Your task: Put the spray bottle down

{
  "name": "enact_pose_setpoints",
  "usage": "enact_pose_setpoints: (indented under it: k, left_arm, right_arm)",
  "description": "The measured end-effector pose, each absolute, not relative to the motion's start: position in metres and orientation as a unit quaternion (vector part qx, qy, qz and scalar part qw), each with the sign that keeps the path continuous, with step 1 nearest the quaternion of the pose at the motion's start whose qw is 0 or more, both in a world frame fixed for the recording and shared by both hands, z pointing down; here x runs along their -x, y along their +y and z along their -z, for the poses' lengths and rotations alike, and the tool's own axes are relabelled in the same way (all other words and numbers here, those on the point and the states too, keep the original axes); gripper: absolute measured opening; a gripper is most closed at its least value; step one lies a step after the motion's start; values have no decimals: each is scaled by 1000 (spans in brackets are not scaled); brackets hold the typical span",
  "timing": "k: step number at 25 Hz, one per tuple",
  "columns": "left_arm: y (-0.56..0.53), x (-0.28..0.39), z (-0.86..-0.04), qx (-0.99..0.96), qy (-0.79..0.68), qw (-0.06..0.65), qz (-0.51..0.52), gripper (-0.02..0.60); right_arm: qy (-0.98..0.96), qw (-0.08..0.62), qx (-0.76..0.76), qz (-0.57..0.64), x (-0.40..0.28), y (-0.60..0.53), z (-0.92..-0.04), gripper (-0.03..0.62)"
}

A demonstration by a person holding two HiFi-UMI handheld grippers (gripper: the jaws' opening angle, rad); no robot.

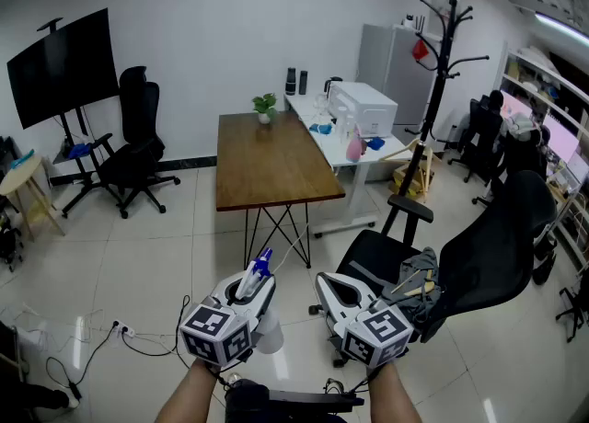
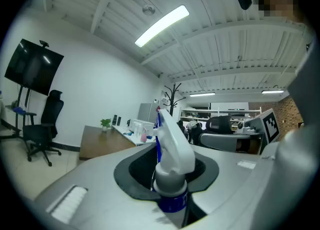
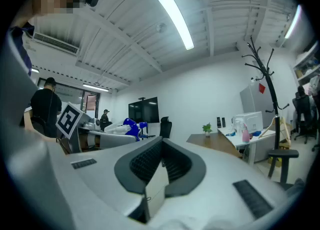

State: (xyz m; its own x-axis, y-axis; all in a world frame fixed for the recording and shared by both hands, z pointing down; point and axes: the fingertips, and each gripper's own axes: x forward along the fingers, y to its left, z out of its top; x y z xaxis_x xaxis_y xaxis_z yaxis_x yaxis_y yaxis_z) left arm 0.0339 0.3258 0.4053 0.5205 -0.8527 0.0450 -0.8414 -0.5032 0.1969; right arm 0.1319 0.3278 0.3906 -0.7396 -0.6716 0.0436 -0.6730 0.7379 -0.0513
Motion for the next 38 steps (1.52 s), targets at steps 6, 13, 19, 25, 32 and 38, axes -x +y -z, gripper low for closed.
enact_pose_setpoints:
  k: [6,13,19,25,32,38]
  left_arm:
    - [303,-26,-407,-865,-491,101,27,107]
    - [243,-14,-410,-871,-479,102,31,107]
    - [181,16,-411,-876,-468,113,42,107]
    - [131,44,-416,-882,-452,127,37,107]
    - [80,66,-418,-880,-454,135,33,107]
    - [30,82,-428,-871,-471,138,27,107]
  right_arm:
    - [-931,8,-364,-38,-126,304,-391,2]
    - [-925,20,-377,-40,-116,246,-398,2]
    - [-918,33,-393,-44,-93,182,-393,2]
    - [-912,41,-406,-40,-59,129,-387,2]
    - [-910,44,-411,-40,-41,78,-387,2]
    - [-917,36,-395,-48,-25,22,-399,2]
